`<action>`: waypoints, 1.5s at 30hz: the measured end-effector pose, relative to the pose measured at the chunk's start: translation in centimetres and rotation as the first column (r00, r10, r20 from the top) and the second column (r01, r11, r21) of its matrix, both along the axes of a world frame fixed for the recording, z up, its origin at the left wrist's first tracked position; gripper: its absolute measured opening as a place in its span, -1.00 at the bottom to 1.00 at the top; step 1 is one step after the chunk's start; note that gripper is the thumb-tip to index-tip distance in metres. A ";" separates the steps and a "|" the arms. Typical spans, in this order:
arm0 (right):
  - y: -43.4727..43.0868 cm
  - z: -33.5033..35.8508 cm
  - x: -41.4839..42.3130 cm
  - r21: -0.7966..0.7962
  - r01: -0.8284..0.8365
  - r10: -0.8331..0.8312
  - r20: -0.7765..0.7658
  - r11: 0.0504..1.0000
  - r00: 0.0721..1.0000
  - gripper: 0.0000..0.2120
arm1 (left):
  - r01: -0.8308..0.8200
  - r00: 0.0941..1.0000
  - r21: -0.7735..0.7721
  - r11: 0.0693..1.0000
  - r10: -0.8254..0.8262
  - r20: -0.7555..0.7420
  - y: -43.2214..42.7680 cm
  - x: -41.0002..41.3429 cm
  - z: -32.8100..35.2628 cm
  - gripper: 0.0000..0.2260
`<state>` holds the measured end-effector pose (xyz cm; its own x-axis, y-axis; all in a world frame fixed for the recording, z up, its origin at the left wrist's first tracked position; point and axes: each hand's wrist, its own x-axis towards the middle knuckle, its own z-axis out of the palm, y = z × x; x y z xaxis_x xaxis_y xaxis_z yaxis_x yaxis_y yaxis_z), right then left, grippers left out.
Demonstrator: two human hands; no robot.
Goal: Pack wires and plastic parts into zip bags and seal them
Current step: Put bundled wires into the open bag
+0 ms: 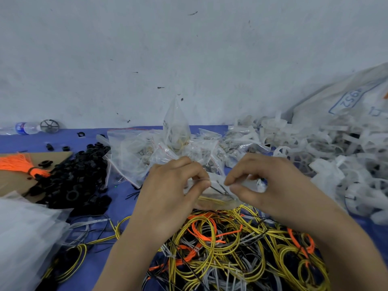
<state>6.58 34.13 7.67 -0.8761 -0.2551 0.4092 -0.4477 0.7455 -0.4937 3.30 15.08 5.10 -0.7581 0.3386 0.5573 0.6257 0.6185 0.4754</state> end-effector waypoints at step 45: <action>-1.1 -0.8 -0.8 -0.178 0.015 -0.034 -0.105 0.984 0.994 -0.75 | -0.065 0.993 0.105 0.992 0.074 -0.087 -0.7 -0.2 0.5 -0.91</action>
